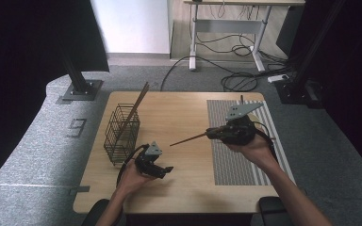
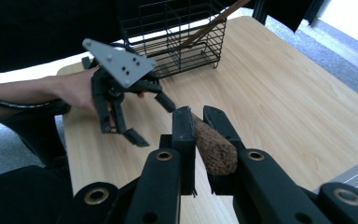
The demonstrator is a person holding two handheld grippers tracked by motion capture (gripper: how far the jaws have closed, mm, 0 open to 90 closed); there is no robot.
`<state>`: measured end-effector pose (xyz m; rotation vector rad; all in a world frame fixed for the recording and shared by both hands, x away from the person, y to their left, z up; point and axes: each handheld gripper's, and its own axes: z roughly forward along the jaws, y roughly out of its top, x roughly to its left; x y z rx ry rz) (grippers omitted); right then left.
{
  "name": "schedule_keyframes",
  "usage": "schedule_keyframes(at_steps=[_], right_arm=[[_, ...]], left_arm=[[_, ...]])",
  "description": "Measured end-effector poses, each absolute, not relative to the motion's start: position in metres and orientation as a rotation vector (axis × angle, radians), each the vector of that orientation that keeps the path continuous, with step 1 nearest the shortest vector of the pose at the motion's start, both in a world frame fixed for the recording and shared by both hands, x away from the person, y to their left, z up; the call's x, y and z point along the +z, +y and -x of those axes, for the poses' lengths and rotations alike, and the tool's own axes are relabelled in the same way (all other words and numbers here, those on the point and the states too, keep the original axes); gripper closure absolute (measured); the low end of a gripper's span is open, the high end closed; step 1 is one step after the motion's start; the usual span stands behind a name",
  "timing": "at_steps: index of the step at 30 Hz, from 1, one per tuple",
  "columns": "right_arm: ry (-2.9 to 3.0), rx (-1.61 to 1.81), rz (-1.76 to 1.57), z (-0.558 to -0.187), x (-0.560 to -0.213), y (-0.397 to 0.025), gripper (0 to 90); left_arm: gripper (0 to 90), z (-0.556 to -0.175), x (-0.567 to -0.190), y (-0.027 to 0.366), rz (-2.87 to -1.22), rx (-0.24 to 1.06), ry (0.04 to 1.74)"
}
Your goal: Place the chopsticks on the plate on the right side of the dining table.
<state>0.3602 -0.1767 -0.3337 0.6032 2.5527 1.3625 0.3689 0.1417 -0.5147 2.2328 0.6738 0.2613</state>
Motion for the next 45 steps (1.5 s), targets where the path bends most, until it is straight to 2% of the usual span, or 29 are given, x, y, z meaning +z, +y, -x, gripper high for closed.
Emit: schedule_keyframes(at_steps=[6,14,27,36,45], right_arm=[[2.577,1.352,-0.609,-0.354,-0.344,-0.179,82.3],[2.632,1.349,-0.587,-0.352,-0.357,-0.167,82.3],[2.705,1.333,-0.550,-0.351,-0.375,-0.146,82.3],[2.708,1.333,-0.572,-0.354,-0.376,-0.146,82.3],[2.695,1.364,-0.606,-0.358,-0.377,-0.149,79.4]], left_arm=[[17.3,-0.371,-0.505,0.138,-2.196,0.270,0.628],[27.6,-0.366,-0.500,0.128,-2.166,0.258,0.544],[55.4,-0.357,-0.496,0.125,-2.107,0.277,0.452],[75.9,-0.353,-0.496,0.126,-2.075,0.308,0.417],[82.1,-0.347,-0.499,0.121,-2.113,0.323,0.305]])
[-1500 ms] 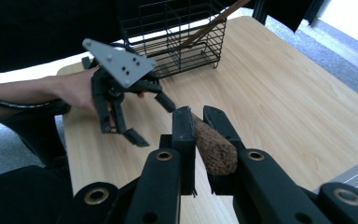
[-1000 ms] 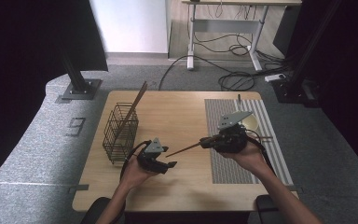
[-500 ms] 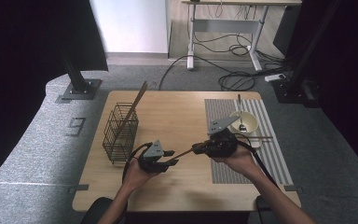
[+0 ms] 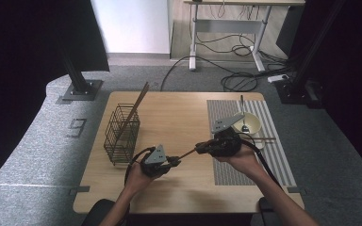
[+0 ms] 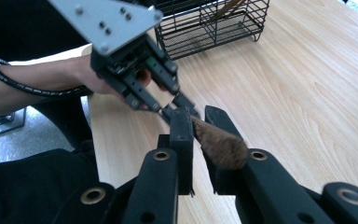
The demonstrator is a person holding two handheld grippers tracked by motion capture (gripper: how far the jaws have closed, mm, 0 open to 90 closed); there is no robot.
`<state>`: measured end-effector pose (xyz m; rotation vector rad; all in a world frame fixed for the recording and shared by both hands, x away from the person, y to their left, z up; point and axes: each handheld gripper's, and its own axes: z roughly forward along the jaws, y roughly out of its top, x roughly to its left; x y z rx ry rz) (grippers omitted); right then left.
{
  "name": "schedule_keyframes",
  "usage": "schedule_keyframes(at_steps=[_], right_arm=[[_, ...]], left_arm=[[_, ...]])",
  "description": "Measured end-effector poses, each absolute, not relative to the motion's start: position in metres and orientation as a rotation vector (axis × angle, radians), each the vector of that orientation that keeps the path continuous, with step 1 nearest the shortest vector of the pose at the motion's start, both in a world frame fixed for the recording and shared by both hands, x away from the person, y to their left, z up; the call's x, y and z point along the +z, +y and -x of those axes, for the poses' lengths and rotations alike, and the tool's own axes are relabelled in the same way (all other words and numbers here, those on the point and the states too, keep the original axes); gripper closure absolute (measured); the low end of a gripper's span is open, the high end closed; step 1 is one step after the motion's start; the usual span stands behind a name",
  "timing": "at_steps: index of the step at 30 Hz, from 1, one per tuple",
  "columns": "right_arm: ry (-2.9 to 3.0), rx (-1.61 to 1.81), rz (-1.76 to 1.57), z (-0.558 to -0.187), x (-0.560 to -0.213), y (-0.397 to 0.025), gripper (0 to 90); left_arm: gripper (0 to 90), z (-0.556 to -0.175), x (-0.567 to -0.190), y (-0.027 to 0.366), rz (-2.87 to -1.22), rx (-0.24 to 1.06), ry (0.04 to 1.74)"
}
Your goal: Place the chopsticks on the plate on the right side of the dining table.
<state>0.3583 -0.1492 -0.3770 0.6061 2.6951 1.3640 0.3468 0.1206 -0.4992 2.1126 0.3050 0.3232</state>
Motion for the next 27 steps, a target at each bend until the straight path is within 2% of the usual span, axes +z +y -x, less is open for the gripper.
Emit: schedule_keyframes(at_steps=[8,17,22,27], right_arm=[[2.655,1.315,-0.618,-0.362,-0.379,-0.149,70.9],[2.550,1.212,-0.602,-0.359,-0.377,-0.143,38.1],[2.490,1.208,-0.638,-0.360,-0.378,-0.138,26.0],[2.456,1.139,-0.694,-0.368,-0.384,-0.137,24.7]], left_arm=[[85.3,-0.343,-0.502,0.118,-2.117,0.293,0.264],[85.3,-0.344,-0.505,0.115,-2.151,0.248,0.295],[85.3,-0.344,-0.505,0.114,-2.161,0.231,0.307],[85.2,-0.344,-0.504,0.115,-2.159,0.217,0.312]])
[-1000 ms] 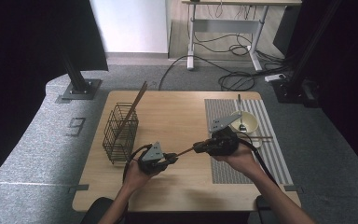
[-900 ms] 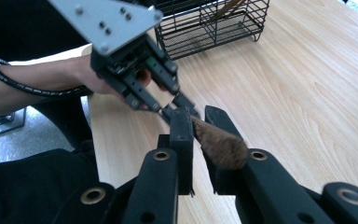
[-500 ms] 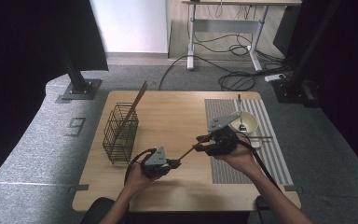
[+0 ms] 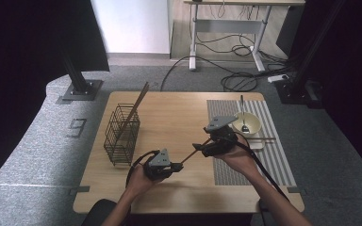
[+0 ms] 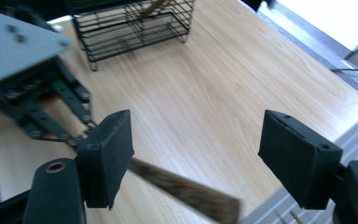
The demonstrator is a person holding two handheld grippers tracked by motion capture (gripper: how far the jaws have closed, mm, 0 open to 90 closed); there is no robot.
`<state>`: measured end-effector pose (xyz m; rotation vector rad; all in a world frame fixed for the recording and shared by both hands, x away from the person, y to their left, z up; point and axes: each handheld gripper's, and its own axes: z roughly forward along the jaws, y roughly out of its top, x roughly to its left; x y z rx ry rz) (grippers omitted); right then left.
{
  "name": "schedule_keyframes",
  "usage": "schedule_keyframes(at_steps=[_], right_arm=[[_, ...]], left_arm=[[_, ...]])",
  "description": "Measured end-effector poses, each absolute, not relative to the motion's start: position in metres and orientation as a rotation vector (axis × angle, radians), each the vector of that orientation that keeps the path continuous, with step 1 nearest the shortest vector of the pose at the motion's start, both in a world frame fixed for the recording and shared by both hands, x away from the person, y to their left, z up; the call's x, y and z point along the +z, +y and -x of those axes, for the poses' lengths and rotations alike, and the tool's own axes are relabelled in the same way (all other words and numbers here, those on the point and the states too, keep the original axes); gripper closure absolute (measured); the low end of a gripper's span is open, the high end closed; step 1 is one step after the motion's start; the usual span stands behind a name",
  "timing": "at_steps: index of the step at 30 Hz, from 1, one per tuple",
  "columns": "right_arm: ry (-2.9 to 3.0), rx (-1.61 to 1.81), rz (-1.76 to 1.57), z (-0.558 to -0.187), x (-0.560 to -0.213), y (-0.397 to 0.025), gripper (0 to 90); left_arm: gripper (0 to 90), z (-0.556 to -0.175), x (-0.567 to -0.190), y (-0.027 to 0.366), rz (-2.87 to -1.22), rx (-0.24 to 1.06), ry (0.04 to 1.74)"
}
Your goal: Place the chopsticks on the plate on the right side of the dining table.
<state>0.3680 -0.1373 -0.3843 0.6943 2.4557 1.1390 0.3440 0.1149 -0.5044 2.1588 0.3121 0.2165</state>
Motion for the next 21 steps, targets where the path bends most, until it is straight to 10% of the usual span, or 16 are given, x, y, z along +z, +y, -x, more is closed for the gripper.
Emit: schedule_keyframes(at_steps=[21], right_arm=[[2.409,1.069,-0.853,-0.387,-0.414,-0.174,25.4]], left_arm=[[85.1,-0.345,-0.499,0.123,-2.113,0.183,0.300]])
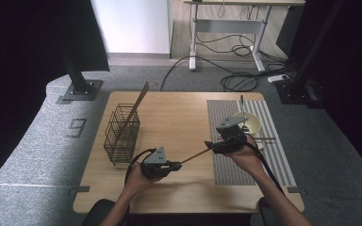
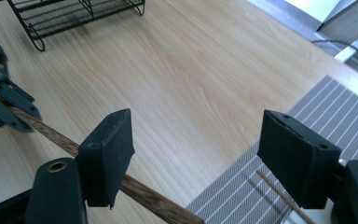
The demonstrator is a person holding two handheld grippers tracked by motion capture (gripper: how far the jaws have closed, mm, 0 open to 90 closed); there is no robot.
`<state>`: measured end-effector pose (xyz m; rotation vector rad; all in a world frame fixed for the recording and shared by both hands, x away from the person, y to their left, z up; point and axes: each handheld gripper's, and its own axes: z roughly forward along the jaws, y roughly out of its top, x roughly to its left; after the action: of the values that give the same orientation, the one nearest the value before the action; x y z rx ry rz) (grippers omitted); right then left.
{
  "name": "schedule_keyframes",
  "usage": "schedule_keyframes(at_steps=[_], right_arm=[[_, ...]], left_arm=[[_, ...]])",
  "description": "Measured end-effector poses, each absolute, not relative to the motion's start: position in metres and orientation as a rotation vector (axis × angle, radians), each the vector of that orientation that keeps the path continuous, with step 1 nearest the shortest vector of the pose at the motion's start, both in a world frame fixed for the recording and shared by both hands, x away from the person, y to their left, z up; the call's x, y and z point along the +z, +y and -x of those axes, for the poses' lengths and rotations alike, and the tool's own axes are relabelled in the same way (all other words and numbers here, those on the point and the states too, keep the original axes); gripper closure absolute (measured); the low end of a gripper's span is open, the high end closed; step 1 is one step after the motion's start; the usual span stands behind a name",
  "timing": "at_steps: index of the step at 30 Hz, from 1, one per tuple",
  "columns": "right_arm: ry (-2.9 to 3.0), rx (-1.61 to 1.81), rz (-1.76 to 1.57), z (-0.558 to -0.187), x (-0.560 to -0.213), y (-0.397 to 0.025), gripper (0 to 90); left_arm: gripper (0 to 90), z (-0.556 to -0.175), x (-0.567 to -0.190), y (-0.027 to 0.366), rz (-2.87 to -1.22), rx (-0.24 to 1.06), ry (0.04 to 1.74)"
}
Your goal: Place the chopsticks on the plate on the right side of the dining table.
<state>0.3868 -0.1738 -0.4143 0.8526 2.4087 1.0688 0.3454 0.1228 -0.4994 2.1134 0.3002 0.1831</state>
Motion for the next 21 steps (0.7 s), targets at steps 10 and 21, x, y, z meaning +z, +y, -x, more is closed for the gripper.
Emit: schedule_keyframes(at_steps=[10,21], right_arm=[[2.528,1.075,-0.773,-0.382,-0.410,-0.176,20.1],[2.693,0.943,-0.599,-0.367,-0.424,-0.158,25.9]], left_arm=[[85.2,-0.346,-0.501,0.120,-2.173,0.140,0.291],[85.3,-0.346,-0.504,0.116,-2.251,0.079,0.289]])
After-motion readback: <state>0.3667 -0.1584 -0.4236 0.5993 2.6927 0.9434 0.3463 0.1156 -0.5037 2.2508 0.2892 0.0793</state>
